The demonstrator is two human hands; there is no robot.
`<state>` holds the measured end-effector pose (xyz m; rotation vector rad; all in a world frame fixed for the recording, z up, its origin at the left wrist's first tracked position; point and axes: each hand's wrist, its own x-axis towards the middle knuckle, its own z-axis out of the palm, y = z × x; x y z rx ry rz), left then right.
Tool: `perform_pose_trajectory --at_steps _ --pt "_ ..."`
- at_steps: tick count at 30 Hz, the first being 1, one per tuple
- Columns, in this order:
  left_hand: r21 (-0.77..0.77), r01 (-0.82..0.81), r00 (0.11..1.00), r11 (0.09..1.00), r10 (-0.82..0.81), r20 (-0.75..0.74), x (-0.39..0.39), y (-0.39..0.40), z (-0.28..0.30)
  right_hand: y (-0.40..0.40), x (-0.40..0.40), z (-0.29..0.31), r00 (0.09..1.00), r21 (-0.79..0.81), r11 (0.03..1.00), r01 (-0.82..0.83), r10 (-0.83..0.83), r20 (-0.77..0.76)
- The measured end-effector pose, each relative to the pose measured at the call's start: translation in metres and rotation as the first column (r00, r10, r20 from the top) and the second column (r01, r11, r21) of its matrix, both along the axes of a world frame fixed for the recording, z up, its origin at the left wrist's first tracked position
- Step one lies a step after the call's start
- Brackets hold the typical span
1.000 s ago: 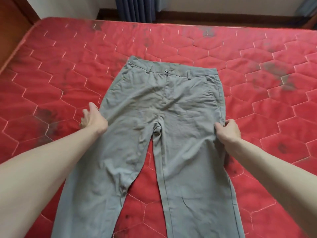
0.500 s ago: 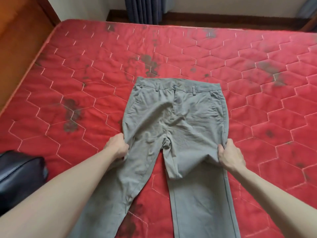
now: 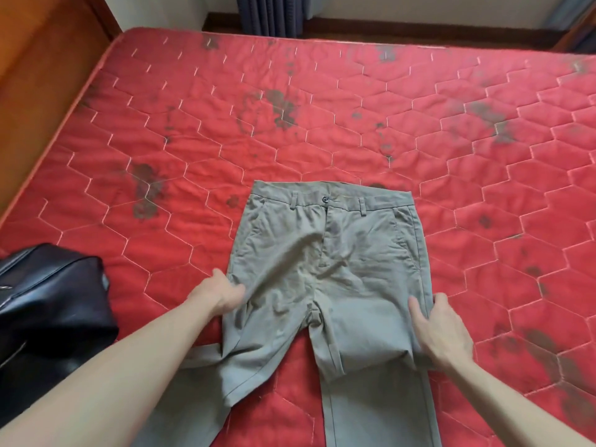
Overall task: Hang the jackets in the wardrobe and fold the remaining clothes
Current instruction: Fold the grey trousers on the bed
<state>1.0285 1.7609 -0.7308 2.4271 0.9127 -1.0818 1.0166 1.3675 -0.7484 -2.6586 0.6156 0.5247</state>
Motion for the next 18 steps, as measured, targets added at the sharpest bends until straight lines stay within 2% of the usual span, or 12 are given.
perform_pose_trajectory --at_steps 3,8,10,12,14,15,17,18 --pt "0.083 0.019 0.979 0.996 -0.036 0.202 0.026 0.006 -0.008 -0.004 0.035 -0.006 0.996 0.129 0.991 0.047 -0.057 0.076" --pt "0.054 0.039 0.945 0.998 -0.055 0.322 0.072 0.005 -0.018 -0.005 0.104 -0.012 0.993 0.256 0.963 0.079 -0.1 0.066" --pt "0.14 0.144 0.91 0.98 -0.187 0.371 0.089 0.003 -0.02 -0.003 0.13 -0.014 0.99 0.294 0.952 0.083 -0.112 0.085" --pt "0.27 0.314 0.811 0.91 -0.405 0.421 0.105 0.002 -0.028 -0.001 0.154 -0.016 0.989 0.295 0.954 0.049 -0.088 0.121" --pt "0.361 0.45 0.679 0.817 -0.576 0.455 0.124 0.002 -0.039 0.003 0.174 -0.019 0.988 0.203 0.977 -0.067 0.036 0.152" --pt "0.39 0.494 0.624 0.777 -0.629 0.464 0.134 0.0 -0.043 0.004 0.184 -0.021 0.974 0.085 0.981 -0.174 0.159 0.162" --pt "0.451 0.556 0.536 0.698 -0.716 0.448 0.156 -0.002 -0.051 0.005 0.203 -0.025 0.866 -0.177 0.882 -0.437 0.466 0.183" --pt "0.475 0.59 0.493 0.653 -0.757 0.429 0.167 -0.005 -0.053 0.005 0.212 -0.026 0.788 -0.235 0.806 -0.543 0.586 0.189"
